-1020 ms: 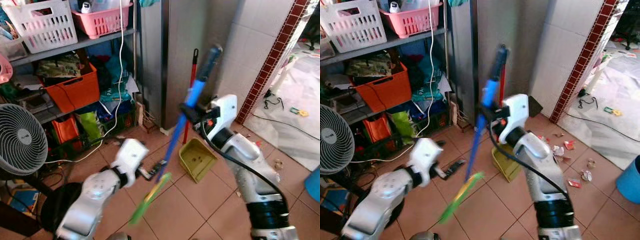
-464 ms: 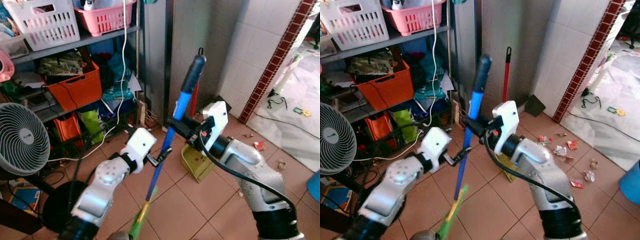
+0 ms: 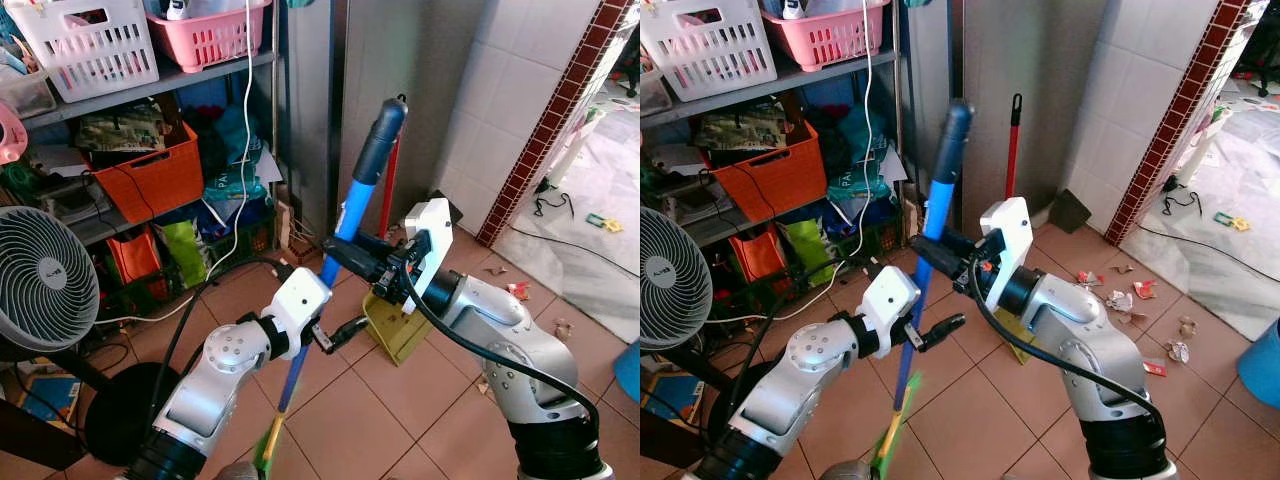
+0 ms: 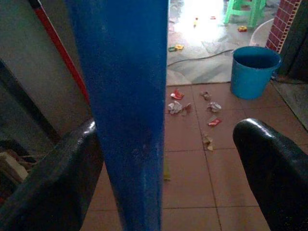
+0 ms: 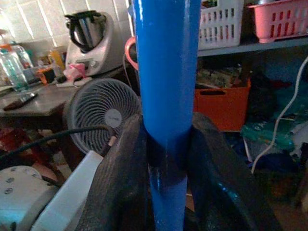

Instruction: Sweep floor

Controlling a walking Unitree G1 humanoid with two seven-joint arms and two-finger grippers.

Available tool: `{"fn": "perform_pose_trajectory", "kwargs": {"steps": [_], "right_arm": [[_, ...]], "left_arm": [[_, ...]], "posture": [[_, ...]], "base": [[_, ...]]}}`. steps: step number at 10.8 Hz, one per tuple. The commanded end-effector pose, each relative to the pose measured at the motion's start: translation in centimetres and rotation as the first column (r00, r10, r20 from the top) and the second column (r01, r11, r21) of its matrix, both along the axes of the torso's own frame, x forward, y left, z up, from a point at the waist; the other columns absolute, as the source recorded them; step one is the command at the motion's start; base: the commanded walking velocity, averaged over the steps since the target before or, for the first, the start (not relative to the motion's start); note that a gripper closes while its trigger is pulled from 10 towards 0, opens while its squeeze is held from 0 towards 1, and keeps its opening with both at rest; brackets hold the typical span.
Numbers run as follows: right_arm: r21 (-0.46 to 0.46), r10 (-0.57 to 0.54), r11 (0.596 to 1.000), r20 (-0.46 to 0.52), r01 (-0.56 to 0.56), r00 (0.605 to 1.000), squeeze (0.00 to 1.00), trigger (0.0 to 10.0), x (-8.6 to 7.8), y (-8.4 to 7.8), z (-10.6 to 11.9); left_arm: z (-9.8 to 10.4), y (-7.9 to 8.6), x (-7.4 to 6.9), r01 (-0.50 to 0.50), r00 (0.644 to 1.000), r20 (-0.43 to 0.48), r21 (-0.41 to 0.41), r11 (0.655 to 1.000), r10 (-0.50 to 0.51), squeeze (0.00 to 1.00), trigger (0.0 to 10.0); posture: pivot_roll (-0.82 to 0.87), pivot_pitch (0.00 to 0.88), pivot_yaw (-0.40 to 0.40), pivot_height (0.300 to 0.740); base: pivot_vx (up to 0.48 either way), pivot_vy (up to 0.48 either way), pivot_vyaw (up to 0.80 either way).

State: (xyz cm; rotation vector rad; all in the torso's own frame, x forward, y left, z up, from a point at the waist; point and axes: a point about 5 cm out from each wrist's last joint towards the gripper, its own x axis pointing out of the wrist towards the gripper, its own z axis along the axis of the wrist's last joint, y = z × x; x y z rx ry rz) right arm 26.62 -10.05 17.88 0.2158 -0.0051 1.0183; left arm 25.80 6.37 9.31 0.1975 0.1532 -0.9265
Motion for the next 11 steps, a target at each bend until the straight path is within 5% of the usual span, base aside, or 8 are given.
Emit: {"fn": "perform_pose_trajectory", "kwargs": {"steps": [1, 2, 3, 4, 5, 11], "right_arm": [[0.043, 0.06, 0.997, 0.047, -0.063, 0.997, 0.0, 0.0, -0.3, 0.4, 1.3], [0.047, 0.103, 0.993, 0.061, -0.106, 0.993, 0.0, 0.0, -0.3, 0.6, 1.7], [0.053, 0.158, 0.985, 0.078, -0.162, 0.984, 0.0, 0.0, -0.3, 0.8, 2.2], [0.044, 0.217, 0.974, 0.09, -0.222, 0.972, 0.0, 0.0, -0.4, 0.9, 2.5], [0.039, 0.251, 0.966, 0.103, -0.256, 0.963, 0.0, 0.0, 0.1, 1.0, 2.9], [0.037, 0.312, 0.948, 0.091, -0.316, 0.946, 0.0, 0.0, -0.6, 1.9, 2.4]], "left_arm": [[-0.1, 0.0, -0.1, 0.023, 0.999, -0.028, -0.014, 1.0, -0.023, 0.0, 10.0], [0.0, -0.1, -0.4, 0.062, 0.997, -0.045, -0.024, 0.998, -0.063, 0.0, 10.0], [0.0, 0.0, -0.5, 0.077, 0.995, -0.059, -0.03, 0.997, -0.078, 0.0, 8.9], [0.0, 0.1, -0.7, 0.101, 0.991, -0.079, -0.035, 0.994, -0.104, 0.0, 9.7], [0.2, 0.5, -0.6, 0.116, 0.99, -0.081, -0.04, 0.992, -0.119, 0.0, 0.0], [0.4, 1.1, -0.4, 0.076, 0.996, -0.053, -0.037, 0.996, -0.078, 0.0, 0.0]], "posture": [[-0.05, 0.0, 0.004, 0.74], [-0.05, 0.0, 0.004, 0.74], [-0.05, 0.0, 0.006, 0.74], [-0.05, 0.0, 0.007, 0.74], [-0.04, 0.0, 0.006, 0.74], [-0.04, 0.0, 0.001, 0.74]], "base": [[0.0, 0.0, 0.0], [0.0, 0.0, 0.0], [0.0, 0.0, 0.0], [0.0, 0.0, 0.0], [0.0, 0.0, 0.0], [0.0, 0.0, 0.0]]}}
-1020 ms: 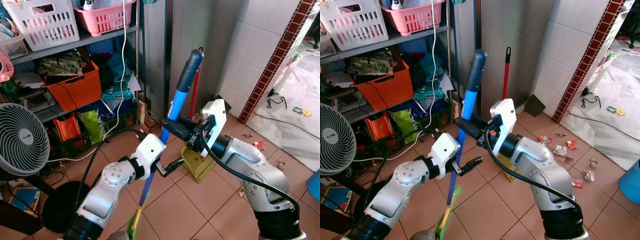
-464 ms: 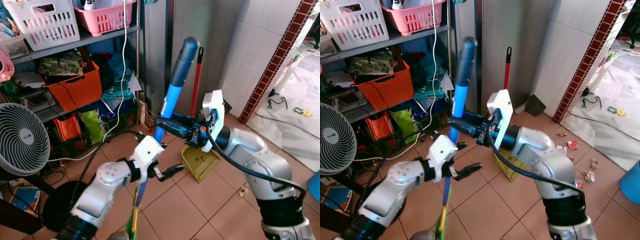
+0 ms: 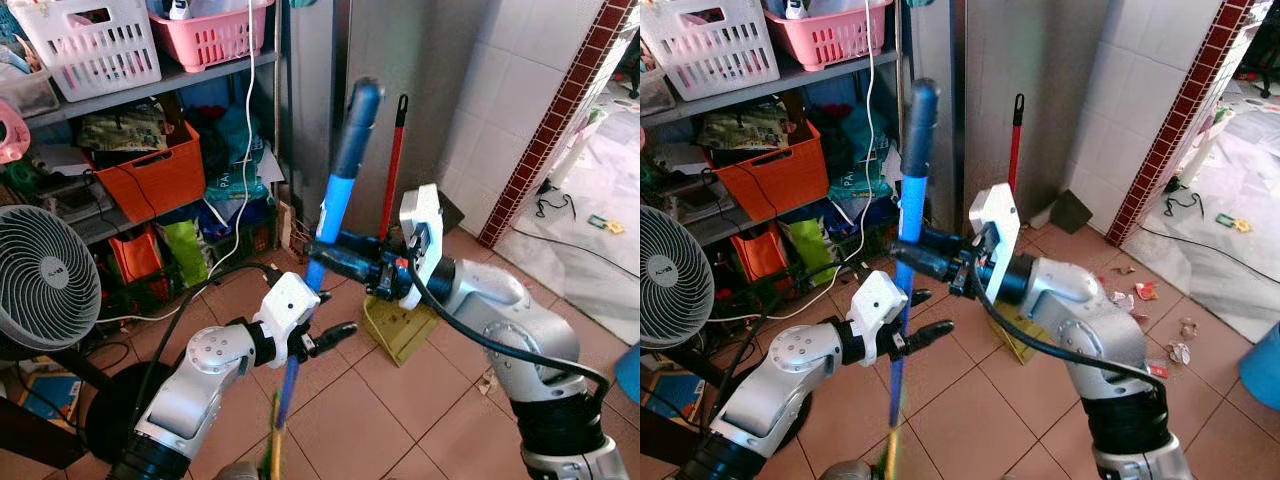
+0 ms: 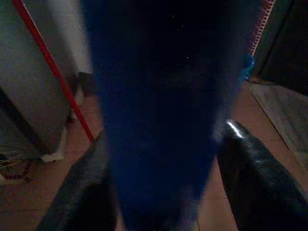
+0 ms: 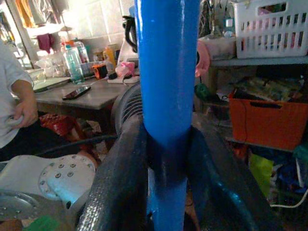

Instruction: Sweep floor

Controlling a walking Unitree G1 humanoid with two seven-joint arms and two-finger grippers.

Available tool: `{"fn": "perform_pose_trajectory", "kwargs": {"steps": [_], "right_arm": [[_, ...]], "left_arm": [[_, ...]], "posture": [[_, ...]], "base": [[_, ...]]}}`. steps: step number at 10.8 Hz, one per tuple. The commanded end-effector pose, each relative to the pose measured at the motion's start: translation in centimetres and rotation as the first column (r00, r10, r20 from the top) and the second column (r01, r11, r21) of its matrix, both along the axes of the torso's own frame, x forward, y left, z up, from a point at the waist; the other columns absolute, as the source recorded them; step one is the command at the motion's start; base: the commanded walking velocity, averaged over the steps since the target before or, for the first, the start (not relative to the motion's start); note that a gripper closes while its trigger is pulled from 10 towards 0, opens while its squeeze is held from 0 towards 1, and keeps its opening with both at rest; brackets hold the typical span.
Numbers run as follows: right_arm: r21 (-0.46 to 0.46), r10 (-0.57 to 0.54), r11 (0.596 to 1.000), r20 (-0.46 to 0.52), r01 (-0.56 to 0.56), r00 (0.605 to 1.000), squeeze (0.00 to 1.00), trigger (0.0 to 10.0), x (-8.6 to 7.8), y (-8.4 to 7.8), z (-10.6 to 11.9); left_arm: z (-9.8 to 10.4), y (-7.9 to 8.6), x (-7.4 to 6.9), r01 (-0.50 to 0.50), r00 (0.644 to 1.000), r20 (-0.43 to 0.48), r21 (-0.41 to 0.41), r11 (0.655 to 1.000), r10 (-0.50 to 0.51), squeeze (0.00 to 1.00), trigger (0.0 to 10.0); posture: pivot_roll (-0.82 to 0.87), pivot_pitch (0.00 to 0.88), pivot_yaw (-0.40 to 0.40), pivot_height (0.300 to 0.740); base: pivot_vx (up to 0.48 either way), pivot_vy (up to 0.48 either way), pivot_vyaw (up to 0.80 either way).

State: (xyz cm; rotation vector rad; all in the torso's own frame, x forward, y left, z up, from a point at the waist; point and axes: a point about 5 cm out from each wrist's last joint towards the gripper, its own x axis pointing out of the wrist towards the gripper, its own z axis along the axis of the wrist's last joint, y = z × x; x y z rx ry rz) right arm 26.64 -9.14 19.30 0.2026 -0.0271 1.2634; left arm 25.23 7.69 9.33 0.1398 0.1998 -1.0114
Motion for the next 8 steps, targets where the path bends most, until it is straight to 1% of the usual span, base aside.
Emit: {"fn": "perform_pose_trajectory", "kwargs": {"steps": [1, 6, 8], "right_arm": [[0.042, 0.078, 0.996, 0.03, -0.079, 0.996, 0.0, 0.0, -0.65, 0.95, 0.91], [0.047, 0.091, 0.995, 0.018, -0.091, 0.996, 0.0, 0.0, -0.91, 1.31, 0.58], [0.038, 0.064, 0.997, 0.026, -0.065, 0.998, 0.0, 0.0, -0.87, 1.36, 0.37]], "left_arm": [[0.46, -0.29, 0.15, 0.003, 1.0, 0.021, -0.006, 1.0, -0.003, 0.0, 0.0], [0.44, -0.15, -0.06, -0.006, 1.0, 0.022, -0.01, 1.0, 0.006, 0.0, 0.0], [0.53, -0.22, 0.09, -0.023, 0.999, 0.038, -0.013, 1.0, 0.023, 0.0, 0.0]], "posture": [[-0.04, 0.0, 0.0, 0.74], [-0.03, 0.0, -0.004, 0.74], [-0.04, 0.0, -0.004, 0.74]], "base": [[0.0, 0.0, 0.0], [0.0, 0.0, 0.0], [0.0, 0.0, 0.0]]}}
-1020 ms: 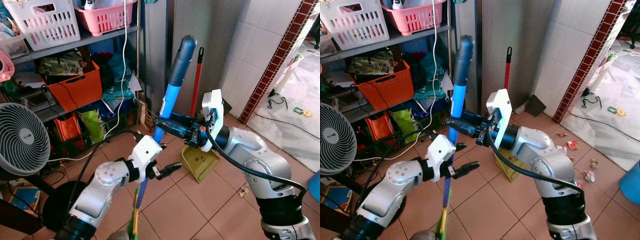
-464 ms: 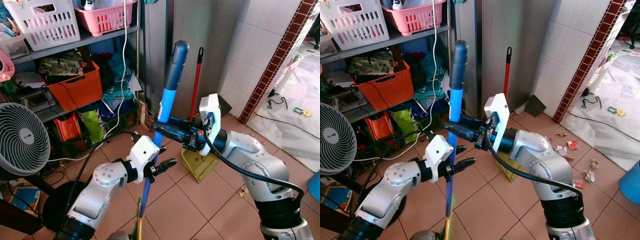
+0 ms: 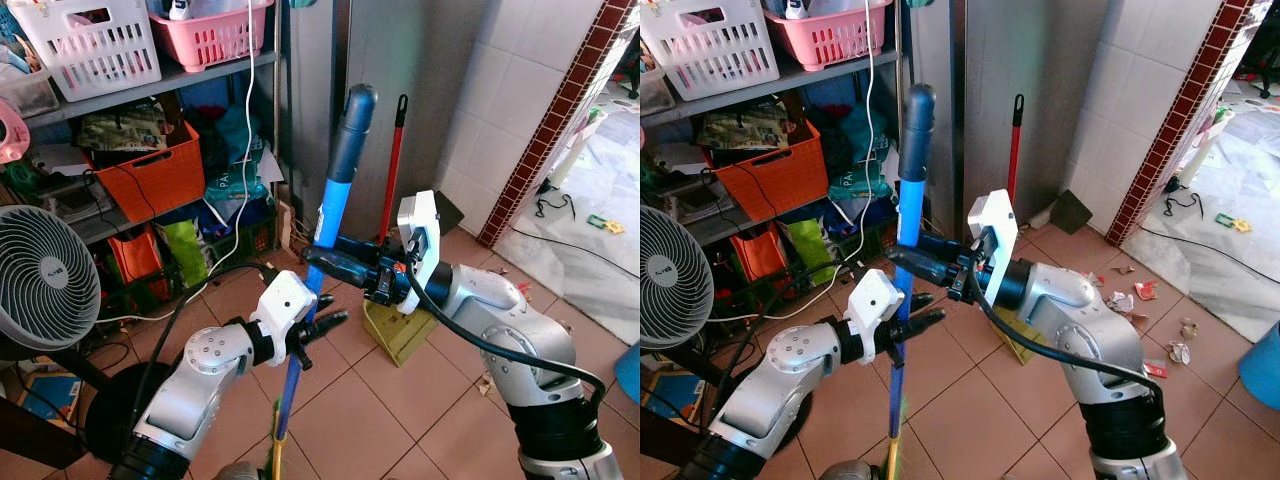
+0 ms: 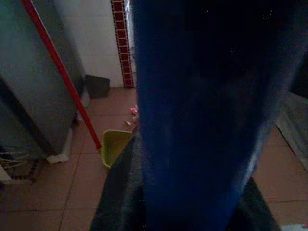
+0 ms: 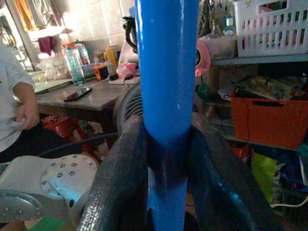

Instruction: Sweep floor

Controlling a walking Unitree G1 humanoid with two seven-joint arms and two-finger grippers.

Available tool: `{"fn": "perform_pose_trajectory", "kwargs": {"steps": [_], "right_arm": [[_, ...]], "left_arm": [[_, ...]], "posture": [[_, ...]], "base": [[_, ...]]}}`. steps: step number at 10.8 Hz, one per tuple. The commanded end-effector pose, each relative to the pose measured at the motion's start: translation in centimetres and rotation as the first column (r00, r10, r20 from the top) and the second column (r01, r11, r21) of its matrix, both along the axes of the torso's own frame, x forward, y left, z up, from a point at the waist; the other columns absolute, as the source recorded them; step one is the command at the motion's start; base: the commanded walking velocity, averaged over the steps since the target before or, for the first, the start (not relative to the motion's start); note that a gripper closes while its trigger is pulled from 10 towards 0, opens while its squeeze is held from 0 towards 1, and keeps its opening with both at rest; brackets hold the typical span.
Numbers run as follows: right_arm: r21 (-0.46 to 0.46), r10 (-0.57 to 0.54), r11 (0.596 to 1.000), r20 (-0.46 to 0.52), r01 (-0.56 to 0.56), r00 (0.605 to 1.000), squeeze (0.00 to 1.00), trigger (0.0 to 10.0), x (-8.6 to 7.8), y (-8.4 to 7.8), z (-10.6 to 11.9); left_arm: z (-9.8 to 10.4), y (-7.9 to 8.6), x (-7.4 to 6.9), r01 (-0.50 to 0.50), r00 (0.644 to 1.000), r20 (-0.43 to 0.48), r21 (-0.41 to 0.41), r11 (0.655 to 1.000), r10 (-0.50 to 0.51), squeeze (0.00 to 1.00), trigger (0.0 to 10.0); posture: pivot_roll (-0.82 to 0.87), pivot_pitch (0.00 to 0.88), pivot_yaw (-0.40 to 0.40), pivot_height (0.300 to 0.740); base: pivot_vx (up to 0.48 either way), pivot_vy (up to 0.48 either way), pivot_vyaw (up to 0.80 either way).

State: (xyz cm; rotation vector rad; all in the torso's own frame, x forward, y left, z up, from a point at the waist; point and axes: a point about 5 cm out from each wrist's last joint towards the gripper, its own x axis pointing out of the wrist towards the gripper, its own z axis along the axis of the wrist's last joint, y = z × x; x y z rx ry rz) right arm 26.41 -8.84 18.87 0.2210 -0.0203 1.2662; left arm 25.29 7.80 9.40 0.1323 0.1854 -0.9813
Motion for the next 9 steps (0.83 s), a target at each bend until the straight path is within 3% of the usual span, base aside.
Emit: {"fn": "perform_pose_trajectory", "kwargs": {"steps": [1, 4, 6, 7, 9], "right_arm": [[0.031, 0.059, 0.998, 0.033, -0.061, 0.998, 0.0, 0.0, -0.7, 1.1, 0.7], [0.035, 0.075, 0.997, 0.026, -0.076, 0.997, 0.0, 0.0, -0.9, 1.3, 0.6], [0.011, 0.04, 0.999, 0.047, -0.04, 0.998, 0.0, 0.0, -0.7, 1.4, 0.4], [-0.008, 0.006, 1.0, 0.049, -0.006, 0.999, 0.0, 10.0, -0.5, 1.5, 0.0], [-0.029, -0.053, 0.998, 0.033, 0.054, 0.998, 0.0, 10.0, -0.2, 1.7, -0.5]], "left_arm": [[0.5, -0.3, 0.0, 0.003, 1.0, 0.028, -0.003, 1.0, -0.003, 0.0, 0.0], [0.4, -0.4, -0.3, 0.006, 1.0, 0.02, -0.012, 1.0, -0.006, 0.0, 0.0], [0.5, 0.0, 0.5, -0.082, 0.994, 0.066, 0.003, 0.997, 0.082, 0.0, 0.0], [0.6, -0.1, 0.7, -0.123, 0.987, 0.102, -0.002, 0.992, 0.123, 0.0, 0.0], [0.7, 0.1, 1.2, -0.193, 0.971, 0.142, -0.002, 0.981, 0.191, 0.0, 0.0]], "posture": [[-0.04, 0.0, -0.004, 0.74], [-0.03, 0.0, -0.006, 0.74], [-0.03, 0.0, -0.01, 0.74], [-0.03, 0.0, -0.01, 0.74], [-0.03, 0.0, -0.01, 0.74]], "base": [[0.0, 0.0, 0.0], [0.0, 0.0, 0.0], [0.0, 0.0, 0.0], [0.0, 0.0, 0.0], [0.0, 0.0, 0.0]]}}
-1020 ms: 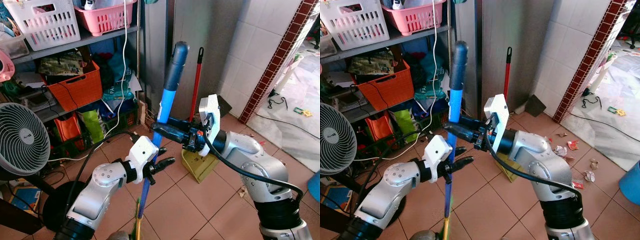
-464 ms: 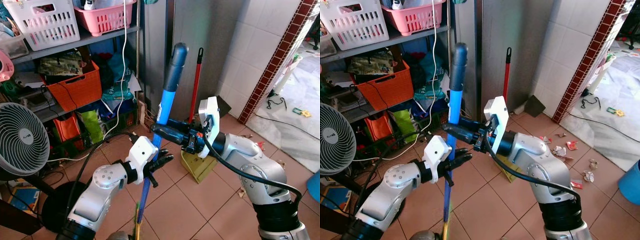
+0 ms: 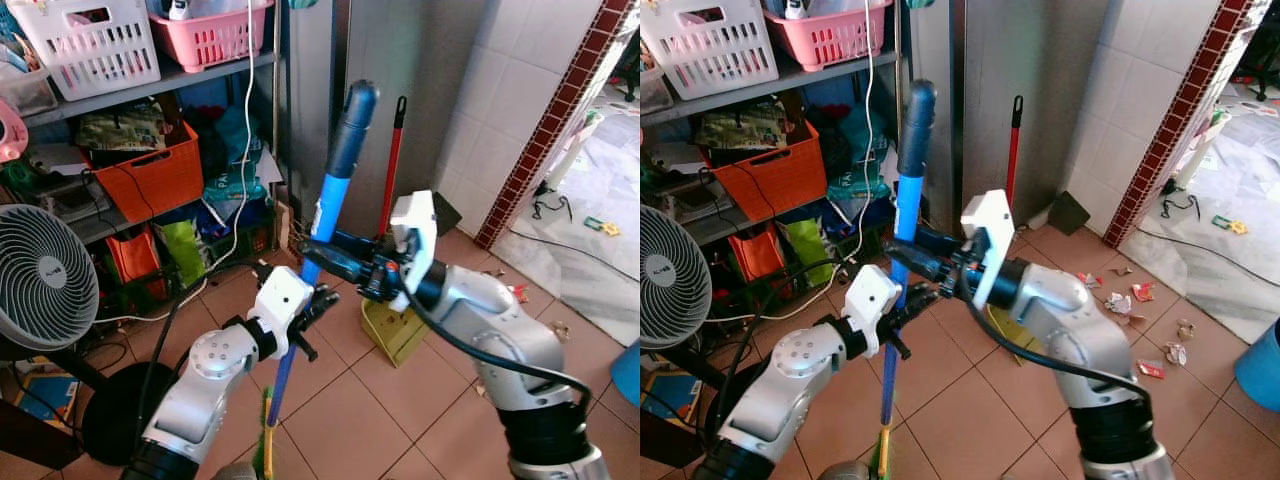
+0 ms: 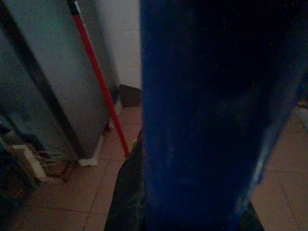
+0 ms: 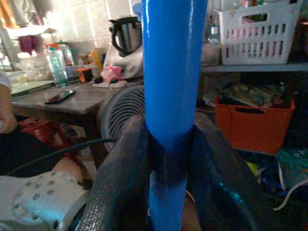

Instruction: Sweep floor

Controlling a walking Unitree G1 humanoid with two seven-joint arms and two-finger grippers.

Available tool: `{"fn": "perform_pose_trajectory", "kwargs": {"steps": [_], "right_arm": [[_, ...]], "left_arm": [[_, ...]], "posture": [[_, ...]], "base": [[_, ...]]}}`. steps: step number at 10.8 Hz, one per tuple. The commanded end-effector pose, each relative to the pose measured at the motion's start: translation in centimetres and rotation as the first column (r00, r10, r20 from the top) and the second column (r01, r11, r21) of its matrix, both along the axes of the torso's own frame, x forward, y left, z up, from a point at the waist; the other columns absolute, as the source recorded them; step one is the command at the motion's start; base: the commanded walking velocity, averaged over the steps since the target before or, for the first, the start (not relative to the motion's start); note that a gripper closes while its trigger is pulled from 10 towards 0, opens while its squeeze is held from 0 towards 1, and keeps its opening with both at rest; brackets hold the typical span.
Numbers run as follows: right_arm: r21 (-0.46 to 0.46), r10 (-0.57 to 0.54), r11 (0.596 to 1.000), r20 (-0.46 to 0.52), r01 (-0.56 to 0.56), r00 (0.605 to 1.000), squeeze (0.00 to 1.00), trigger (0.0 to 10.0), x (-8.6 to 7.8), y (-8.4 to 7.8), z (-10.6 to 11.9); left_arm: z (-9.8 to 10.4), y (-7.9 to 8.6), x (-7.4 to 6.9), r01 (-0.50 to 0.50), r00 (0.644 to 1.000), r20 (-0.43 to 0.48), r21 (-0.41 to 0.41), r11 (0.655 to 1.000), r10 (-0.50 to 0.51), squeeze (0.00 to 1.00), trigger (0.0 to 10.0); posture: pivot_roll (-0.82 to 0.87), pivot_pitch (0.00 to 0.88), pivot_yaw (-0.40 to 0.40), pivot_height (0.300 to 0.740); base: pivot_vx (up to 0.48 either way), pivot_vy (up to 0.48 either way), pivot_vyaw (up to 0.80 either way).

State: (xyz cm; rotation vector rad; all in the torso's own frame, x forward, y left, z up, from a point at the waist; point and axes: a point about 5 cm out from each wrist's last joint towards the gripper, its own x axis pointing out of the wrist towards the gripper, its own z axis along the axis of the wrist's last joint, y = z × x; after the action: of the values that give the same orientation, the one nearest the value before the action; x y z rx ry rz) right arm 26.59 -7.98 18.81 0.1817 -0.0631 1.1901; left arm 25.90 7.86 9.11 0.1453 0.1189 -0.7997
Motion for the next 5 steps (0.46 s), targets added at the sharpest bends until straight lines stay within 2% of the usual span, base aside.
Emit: {"fn": "perform_pose_trajectory", "kwargs": {"steps": [1, 2, 3, 5], "right_arm": [[-0.046, -0.004, 0.999, -0.026, 0.002, 1.0, 0.0, 10.0, -0.2, 0.8, -0.7], [-0.061, -0.027, 0.998, -0.03, 0.025, 0.999, 0.07, 10.0, 0.0, 0.8, -1.0], [-0.058, -0.058, 0.997, -0.044, 0.055, 0.997, 1.0, 10.0, 0.2, 0.8, -1.3], [-0.105, -0.176, 0.979, -0.016, 0.173, 0.984, 1.0, 10.0, 0.9, 0.7, -1.7]], "left_arm": [[1.1, 0.3, 0.9, -0.052, 0.996, 0.076, 0.025, 0.998, 0.05, 0.0, 0.0], [1.2, 0.8, 1.6, -0.112, 0.988, 0.107, 0.033, 0.993, 0.108, 0.0, 0.0], [1.3, 1.3, 2.0, -0.148, 0.982, 0.121, 0.04, 0.988, 0.142, 0.0, 0.0], [1.3, 1.9, 2.7, -0.211, 0.967, 0.155, 0.057, 0.976, 0.2, 0.0, 0.0]], "posture": [[-0.03, 0.0, -0.01, 0.74], [-0.03, 0.0, -0.011, 0.74], [-0.03, 0.0, -0.01, 0.74], [-0.04, 0.0, -0.007, 0.74]], "base": [[0.0, 0.0, 0.0], [0.0, 0.0, 0.0], [0.0, 0.0, 0.0], [0.0, 0.0, 0.0]]}}
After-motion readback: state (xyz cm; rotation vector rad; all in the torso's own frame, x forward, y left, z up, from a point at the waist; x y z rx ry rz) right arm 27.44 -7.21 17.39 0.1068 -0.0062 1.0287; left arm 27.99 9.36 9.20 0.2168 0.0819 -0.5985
